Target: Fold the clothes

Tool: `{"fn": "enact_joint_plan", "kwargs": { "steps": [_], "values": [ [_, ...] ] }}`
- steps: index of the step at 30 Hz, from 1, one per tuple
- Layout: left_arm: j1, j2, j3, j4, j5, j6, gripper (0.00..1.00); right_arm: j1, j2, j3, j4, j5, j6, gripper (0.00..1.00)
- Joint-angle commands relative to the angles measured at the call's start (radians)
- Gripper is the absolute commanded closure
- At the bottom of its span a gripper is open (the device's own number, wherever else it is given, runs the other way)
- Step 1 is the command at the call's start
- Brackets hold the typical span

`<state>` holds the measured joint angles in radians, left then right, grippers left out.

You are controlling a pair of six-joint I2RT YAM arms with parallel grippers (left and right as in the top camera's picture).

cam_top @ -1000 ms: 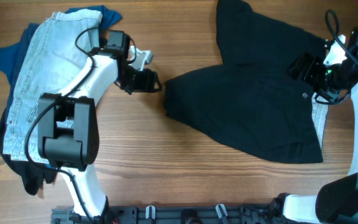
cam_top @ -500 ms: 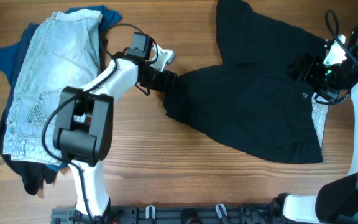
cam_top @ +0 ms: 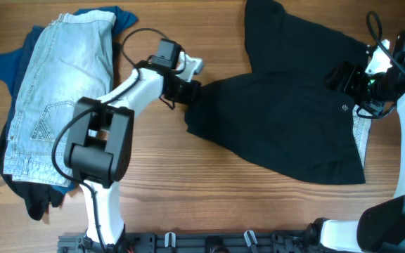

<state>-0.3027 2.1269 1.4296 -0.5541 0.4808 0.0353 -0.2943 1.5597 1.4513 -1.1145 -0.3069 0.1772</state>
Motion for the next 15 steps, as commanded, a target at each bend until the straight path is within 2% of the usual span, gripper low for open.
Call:
{"fn": "enact_joint_plan", "kwargs": {
  "steps": [1, 3, 4, 9, 15],
  "values": [
    [0.089, 0.011, -0.005, -0.064, -0.09, -0.093, 0.96, 0.0, 0.0, -0.002, 0.003, -0.012, -0.02, 0.0],
    [0.135, 0.011, -0.005, -0.102, -0.11, -0.12, 0.96, 0.0, 0.0, -0.002, 0.007, -0.013, -0.02, 0.0],
    [0.194, 0.011, -0.005, -0.145, -0.169, -0.207, 0.96, 0.0, 0.0, -0.002, 0.01, -0.012, -0.02, 0.01],
    [0.304, 0.011, -0.005, -0.232, -0.16, -0.227, 0.96, 0.0, 0.001, -0.002, 0.024, -0.013, -0.018, 0.01],
    [0.324, 0.011, -0.005, -0.3, -0.157, -0.246, 0.96, 0.0, 0.001, -0.002, 0.029, -0.012, -0.02, 0.0]
  ]
}}
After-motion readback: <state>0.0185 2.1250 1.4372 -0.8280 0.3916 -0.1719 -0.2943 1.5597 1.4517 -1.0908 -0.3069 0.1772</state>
